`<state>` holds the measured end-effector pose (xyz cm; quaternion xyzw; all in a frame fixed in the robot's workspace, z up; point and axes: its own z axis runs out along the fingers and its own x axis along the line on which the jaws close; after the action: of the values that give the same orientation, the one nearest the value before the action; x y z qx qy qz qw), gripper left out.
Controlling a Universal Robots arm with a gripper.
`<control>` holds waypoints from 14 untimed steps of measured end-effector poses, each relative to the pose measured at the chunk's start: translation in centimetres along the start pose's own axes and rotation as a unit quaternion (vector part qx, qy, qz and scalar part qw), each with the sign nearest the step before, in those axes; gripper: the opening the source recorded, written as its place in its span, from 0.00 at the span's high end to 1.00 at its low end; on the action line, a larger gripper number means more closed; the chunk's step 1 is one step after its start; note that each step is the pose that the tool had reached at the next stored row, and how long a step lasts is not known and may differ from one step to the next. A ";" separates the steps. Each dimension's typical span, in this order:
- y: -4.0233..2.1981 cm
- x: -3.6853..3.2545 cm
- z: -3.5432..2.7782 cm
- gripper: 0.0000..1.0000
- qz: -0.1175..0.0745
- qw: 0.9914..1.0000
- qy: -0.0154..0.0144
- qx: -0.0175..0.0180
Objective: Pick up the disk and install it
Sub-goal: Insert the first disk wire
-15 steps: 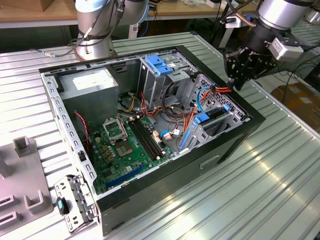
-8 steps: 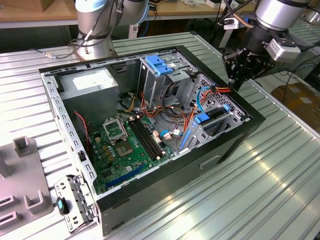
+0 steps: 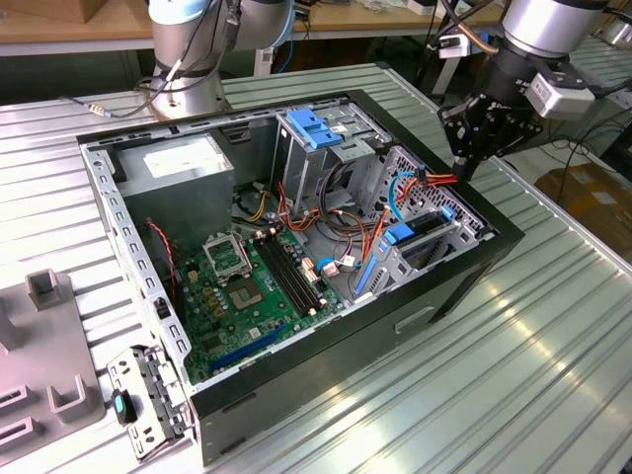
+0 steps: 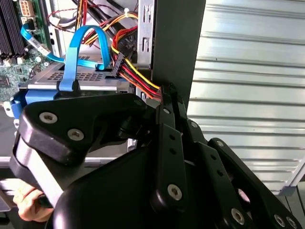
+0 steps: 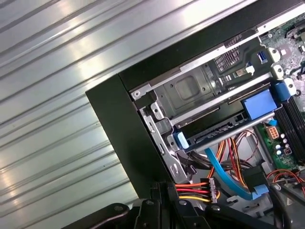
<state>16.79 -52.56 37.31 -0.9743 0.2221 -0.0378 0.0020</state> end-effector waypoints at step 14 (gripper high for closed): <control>0.26 -0.52 -0.22 0.84 0.036 0.999 0.001 -0.003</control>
<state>16.20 -52.57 37.49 -0.9656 0.2571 -0.0382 -0.0001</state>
